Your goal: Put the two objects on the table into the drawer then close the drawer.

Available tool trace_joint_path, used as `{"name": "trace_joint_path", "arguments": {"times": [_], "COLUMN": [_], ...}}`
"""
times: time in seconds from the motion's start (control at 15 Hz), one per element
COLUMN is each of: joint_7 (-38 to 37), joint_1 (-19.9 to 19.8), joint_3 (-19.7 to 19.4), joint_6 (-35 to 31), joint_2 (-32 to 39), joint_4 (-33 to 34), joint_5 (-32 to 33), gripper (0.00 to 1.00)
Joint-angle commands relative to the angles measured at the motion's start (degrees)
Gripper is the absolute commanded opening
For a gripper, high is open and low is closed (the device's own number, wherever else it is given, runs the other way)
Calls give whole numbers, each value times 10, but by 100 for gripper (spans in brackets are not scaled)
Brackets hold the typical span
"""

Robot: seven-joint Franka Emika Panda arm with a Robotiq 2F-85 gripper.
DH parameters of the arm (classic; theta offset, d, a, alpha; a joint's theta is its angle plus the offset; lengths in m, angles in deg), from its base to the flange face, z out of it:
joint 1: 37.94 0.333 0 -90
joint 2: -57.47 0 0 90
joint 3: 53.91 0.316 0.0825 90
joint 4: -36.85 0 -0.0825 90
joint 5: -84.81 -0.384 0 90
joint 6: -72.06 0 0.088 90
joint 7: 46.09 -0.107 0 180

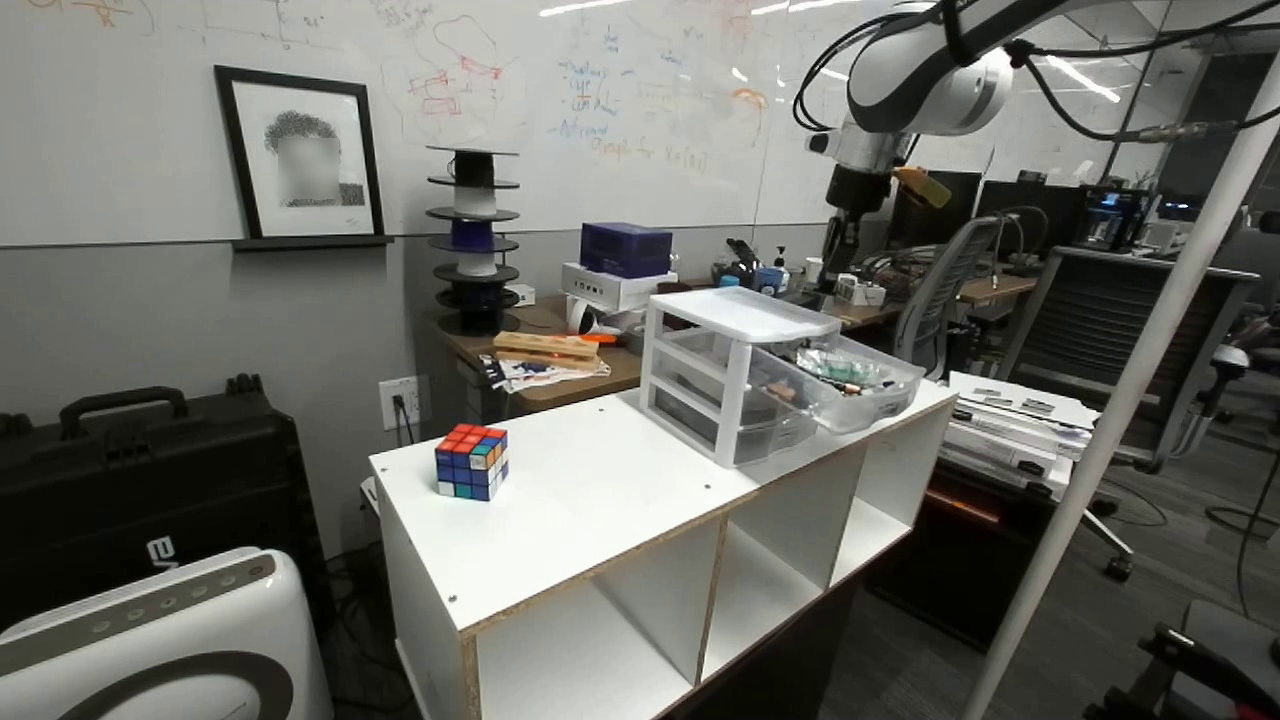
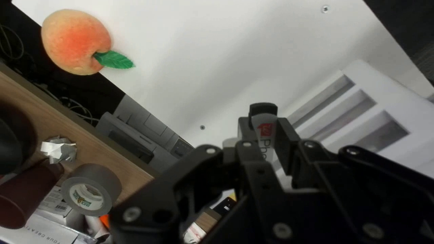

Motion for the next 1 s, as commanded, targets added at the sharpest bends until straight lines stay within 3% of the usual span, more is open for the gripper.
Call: {"name": "trace_joint_path", "arguments": {"times": [0.0, 0.53, 0.93], "joint_7": [-45, -37, -78], "joint_1": [26, 98, 176], "joint_3": [0, 24, 55], "joint_6": [-17, 96, 75], "joint_2": [-122, -328, -474], "joint_4": [-138, -337, -469], "joint_5": [17, 57, 30], "gripper": [16, 15, 15]}}
